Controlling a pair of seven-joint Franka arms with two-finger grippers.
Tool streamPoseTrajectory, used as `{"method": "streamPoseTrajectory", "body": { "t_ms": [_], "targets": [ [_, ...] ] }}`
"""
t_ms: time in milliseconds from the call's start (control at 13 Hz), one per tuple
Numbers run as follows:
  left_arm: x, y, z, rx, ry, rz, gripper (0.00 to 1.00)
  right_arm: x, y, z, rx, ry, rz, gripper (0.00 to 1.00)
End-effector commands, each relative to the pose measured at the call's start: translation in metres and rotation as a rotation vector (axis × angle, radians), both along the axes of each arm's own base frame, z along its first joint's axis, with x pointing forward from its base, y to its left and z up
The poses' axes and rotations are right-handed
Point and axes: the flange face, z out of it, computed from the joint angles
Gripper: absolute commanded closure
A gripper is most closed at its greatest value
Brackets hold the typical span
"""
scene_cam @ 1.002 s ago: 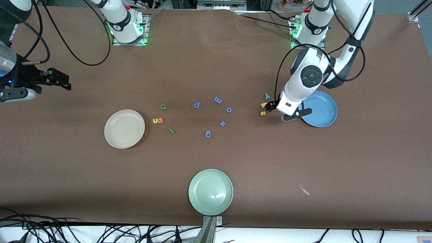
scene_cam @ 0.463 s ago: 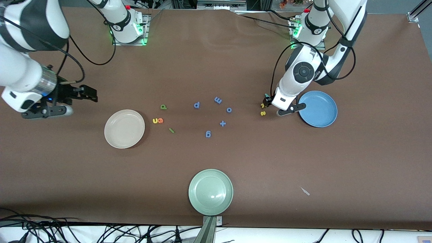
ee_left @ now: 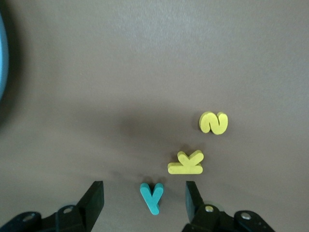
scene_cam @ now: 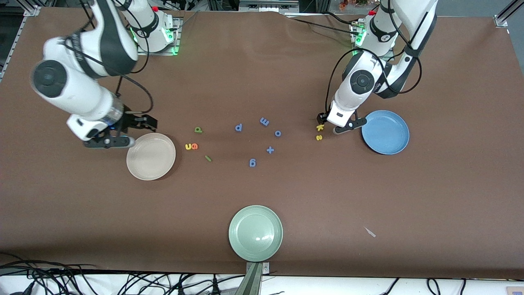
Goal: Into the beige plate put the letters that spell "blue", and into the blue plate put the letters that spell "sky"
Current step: 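Move the left gripper to the teal y while the right gripper reaches the green d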
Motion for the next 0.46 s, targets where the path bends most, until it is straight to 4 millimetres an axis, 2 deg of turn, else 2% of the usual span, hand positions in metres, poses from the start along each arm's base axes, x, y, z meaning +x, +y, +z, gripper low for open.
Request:
{"method": "streamPoseTrajectory", "body": {
  "t_ms": [0, 154, 386],
  "targets": [
    [-0.005, -0.007, -0.008, 0.019, -0.023, 0.015, 0.28, -0.030, 0.031, -0.042, 0.004, -0.019, -0.070, 0.01],
    [-0.018, -0.021, -0.019, 0.060, -0.027, -0.002, 0.28, -0.047, 0.047, -0.075, 0.002, -0.031, -0.098, 0.01],
    [-0.021, -0.023, -0.027, 0.098, -0.039, 0.009, 0.33, -0.063, 0.082, -0.114, 0.001, -0.046, -0.146, 0.01]
  ]
}}
